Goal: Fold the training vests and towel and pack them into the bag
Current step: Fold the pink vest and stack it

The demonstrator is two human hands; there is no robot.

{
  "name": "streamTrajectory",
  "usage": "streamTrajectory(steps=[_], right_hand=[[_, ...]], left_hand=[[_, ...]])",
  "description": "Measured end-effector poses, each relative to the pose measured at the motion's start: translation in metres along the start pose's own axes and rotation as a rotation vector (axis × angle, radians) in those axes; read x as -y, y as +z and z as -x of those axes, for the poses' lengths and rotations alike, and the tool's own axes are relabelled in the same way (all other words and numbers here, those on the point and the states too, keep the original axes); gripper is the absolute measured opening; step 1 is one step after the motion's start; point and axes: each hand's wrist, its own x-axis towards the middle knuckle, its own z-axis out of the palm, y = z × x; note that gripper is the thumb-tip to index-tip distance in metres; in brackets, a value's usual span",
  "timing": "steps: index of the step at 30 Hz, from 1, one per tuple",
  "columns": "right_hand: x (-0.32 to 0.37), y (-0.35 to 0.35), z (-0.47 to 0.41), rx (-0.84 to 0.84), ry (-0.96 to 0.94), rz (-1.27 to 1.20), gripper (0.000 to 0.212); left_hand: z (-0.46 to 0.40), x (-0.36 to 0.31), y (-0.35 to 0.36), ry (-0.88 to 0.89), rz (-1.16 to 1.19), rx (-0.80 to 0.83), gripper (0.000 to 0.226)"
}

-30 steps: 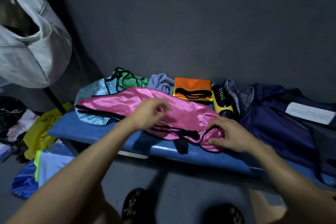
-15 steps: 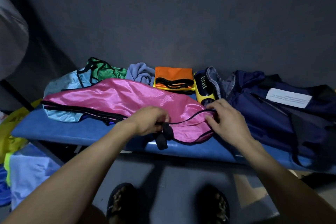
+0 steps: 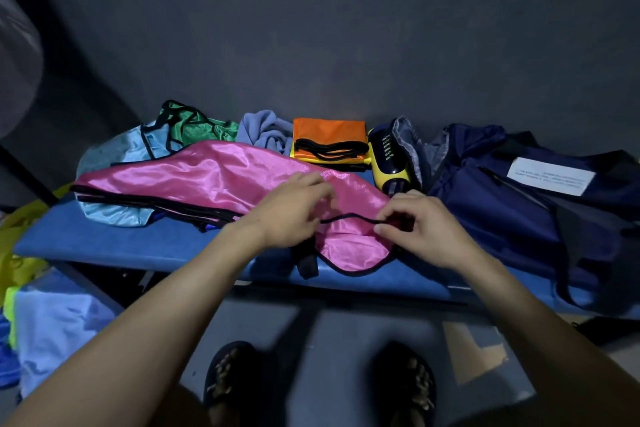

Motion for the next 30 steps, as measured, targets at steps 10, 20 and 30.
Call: streamTrajectory(steps=[10,20,30], right_hand=[[-0.006,0.026,0.028,0.102,-0.075,0.067,0.019],[-0.001,0.038,0.036,0.108,-0.136,0.071,0.023],[0.000,0.046,0.040,0.106,-0.152,0.177,0.009]], left_hand=[[-0.011,-0.034,0.032,0.285,-0.091,0.145,0.013],[0.000,-0.027,0.032,0.225,0.011,0.355,0.017],[0.023,-0.045,0.070,0.244,-0.370,0.041,0.037]])
